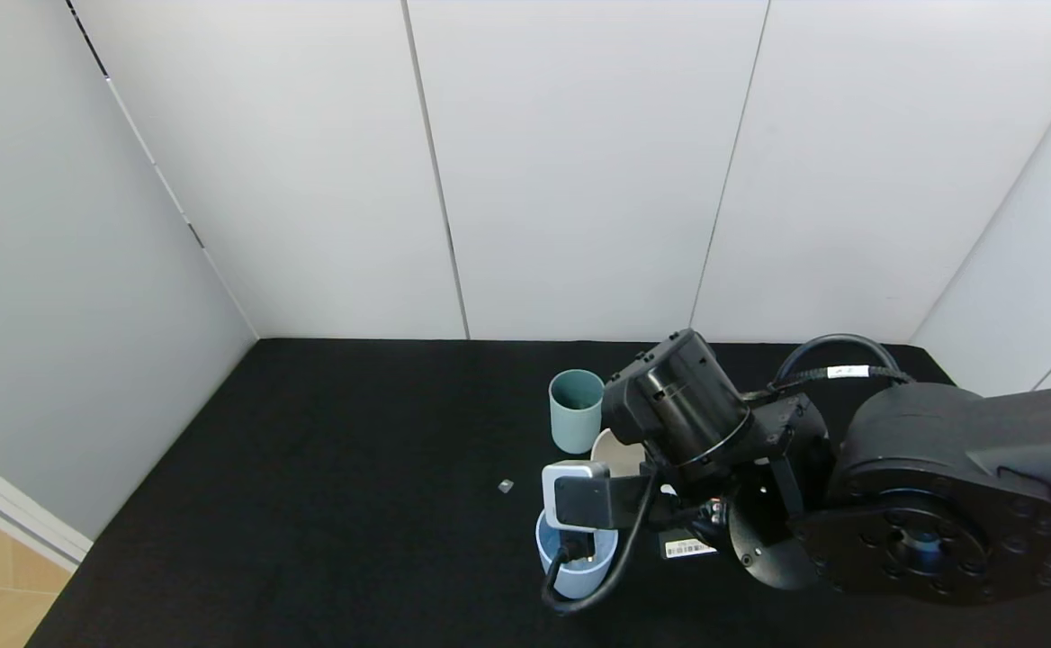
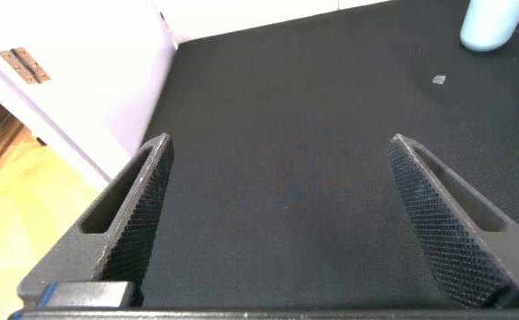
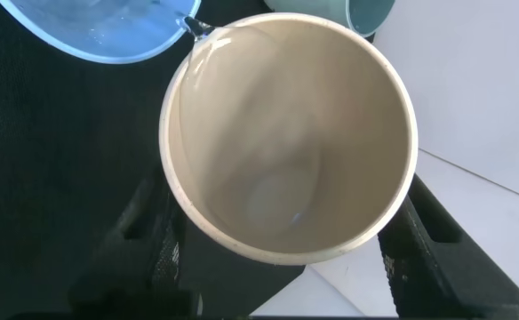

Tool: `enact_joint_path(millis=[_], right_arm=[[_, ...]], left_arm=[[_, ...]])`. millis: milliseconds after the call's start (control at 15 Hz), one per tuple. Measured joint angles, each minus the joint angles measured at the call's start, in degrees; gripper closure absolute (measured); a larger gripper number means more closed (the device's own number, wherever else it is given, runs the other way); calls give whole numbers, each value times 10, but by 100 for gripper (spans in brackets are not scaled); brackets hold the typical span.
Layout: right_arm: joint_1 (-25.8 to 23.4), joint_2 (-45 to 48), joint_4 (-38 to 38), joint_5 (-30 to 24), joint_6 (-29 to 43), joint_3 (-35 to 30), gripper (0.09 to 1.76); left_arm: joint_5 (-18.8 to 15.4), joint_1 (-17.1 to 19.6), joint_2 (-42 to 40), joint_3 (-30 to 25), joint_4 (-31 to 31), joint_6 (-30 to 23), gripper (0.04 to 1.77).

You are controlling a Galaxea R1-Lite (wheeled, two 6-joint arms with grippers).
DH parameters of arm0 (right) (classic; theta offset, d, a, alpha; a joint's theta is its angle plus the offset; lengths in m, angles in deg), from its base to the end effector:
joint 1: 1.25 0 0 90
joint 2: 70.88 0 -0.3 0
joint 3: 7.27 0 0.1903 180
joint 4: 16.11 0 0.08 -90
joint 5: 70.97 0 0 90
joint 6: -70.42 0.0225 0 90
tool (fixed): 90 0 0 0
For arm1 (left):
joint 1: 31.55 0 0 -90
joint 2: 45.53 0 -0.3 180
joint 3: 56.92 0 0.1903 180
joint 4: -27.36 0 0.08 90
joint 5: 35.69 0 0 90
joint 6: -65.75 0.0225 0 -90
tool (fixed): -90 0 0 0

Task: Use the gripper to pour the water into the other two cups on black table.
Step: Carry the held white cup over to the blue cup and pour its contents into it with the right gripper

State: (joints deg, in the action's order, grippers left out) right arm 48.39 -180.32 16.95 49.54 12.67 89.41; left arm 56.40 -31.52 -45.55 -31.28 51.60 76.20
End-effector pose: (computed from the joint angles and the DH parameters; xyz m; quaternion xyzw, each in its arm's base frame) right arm 0.2384 0.2629 0.1696 -0.6581 0.1869 0.2779 0.6744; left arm -0.0260 0.0008 0.0848 0.0908 -0.0107 0.0195 0.9956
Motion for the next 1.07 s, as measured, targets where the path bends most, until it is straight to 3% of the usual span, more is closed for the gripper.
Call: enact_joint_path(millis=[533, 1067], right_arm=[[-4, 1, -2, -16, 23, -11, 59], [-20, 20, -3, -144, 212, -22, 59]], left_arm=[[0, 0, 0, 0, 0, 0, 9], [0, 0, 0, 0, 0, 0, 9]])
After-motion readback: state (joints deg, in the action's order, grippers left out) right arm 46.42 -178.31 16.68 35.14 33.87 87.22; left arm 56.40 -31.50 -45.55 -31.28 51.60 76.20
